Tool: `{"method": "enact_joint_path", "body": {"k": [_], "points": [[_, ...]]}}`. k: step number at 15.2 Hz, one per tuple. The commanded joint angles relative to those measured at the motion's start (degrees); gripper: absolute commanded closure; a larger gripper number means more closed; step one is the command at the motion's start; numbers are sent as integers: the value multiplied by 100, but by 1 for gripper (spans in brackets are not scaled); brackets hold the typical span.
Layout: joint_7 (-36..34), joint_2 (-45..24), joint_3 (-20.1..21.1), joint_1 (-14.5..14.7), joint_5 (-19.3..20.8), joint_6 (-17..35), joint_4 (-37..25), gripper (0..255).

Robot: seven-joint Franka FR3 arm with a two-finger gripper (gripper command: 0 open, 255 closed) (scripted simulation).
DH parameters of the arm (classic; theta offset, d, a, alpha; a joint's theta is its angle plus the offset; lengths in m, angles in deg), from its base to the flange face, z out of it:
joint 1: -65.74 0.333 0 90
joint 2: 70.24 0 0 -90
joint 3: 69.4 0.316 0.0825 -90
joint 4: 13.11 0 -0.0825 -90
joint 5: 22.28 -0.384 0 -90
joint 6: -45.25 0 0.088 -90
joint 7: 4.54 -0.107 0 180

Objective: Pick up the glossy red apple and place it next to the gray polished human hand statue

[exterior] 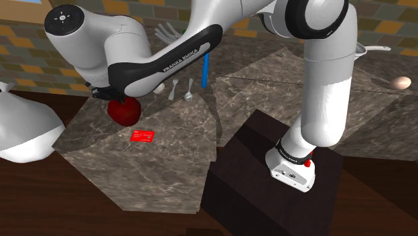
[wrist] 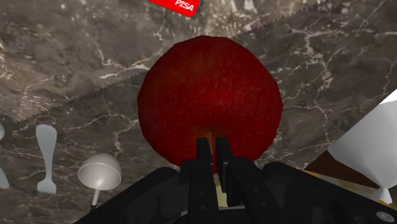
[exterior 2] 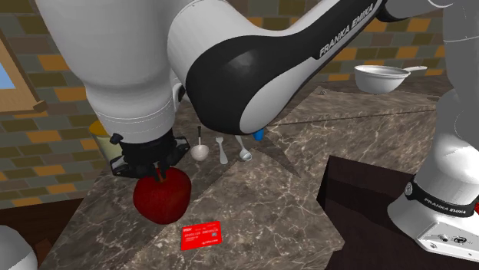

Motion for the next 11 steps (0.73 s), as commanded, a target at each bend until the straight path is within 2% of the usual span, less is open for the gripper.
{"method": "enact_joint_path", "body": {"k": [1,11], "points": [[-2,6,-1,-10,-2,12,25,255],[364,261,136,-42,-296,-491,-367,255]]}}
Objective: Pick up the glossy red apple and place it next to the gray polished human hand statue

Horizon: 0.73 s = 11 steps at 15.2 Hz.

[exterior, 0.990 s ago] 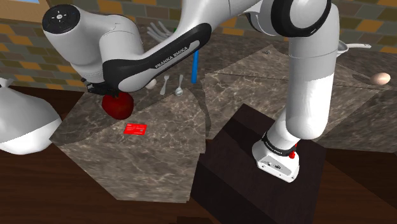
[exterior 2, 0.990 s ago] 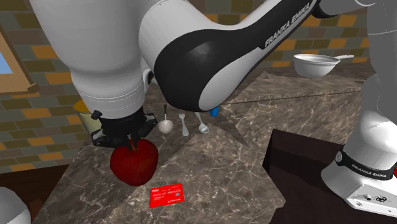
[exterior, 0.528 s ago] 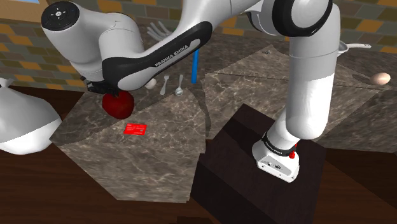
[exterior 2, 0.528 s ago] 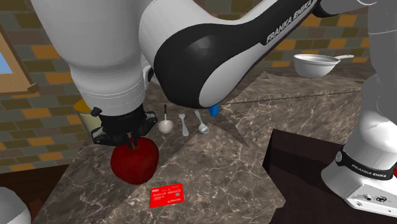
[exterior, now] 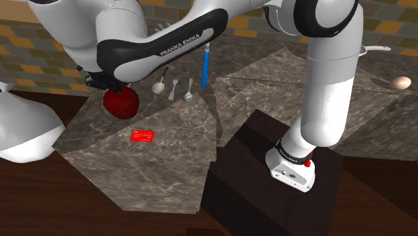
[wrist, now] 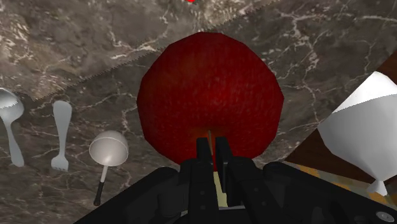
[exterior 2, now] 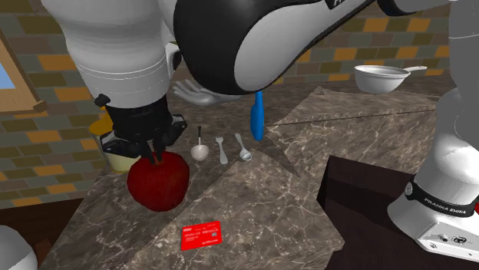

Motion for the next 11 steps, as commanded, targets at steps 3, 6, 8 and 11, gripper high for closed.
{"method": "enact_joint_path", "body": {"k": [3,6,8,11], "points": [[142,79,43,2,-98,-215,-190,255],[246,124,69,14,-161,-387,-353,255],[313,148,85,27,-197,-506,-471,255],[413,173,104,54,-242,-690,-662,255]]}}
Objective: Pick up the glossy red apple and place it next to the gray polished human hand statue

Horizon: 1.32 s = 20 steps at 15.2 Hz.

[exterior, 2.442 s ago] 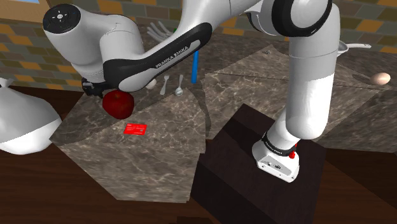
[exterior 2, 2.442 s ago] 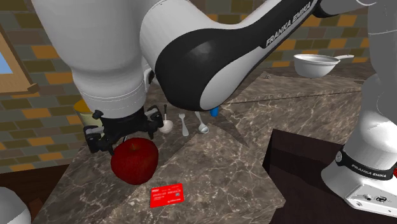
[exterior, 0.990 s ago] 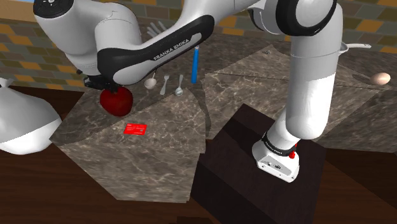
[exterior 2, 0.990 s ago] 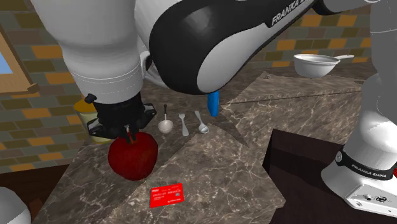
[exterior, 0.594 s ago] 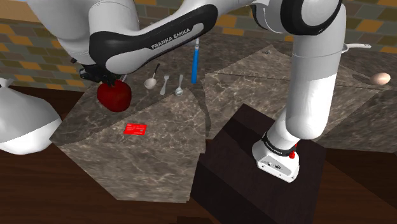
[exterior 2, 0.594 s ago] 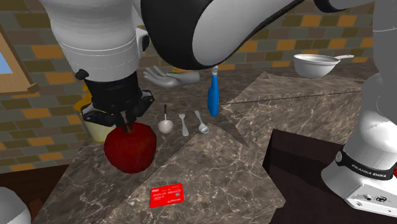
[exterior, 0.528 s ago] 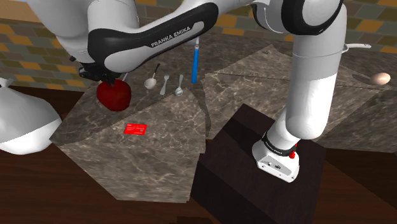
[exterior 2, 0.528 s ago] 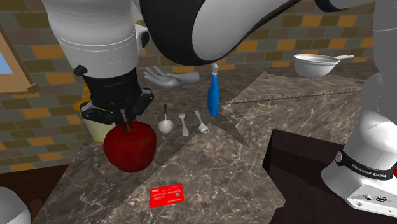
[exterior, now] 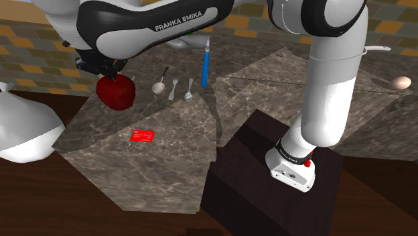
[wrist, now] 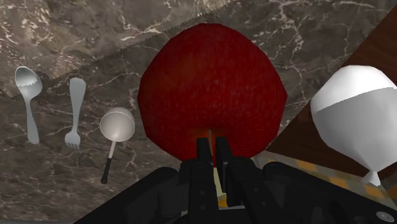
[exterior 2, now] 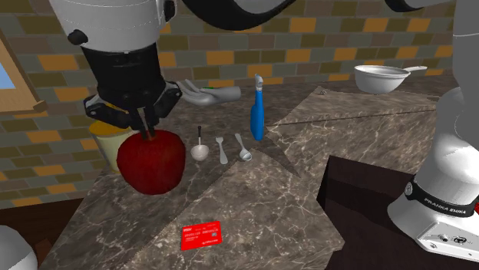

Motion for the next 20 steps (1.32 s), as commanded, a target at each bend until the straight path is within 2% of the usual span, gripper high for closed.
{"method": "enact_joint_path", "body": {"k": [1,18,20], "points": [[77,12,9,13,-28,-124,-137,255],[620,-142,22,415,-20,-1346,-1645,255],[806,134,33,22,-201,-1088,-1251,255]]}}
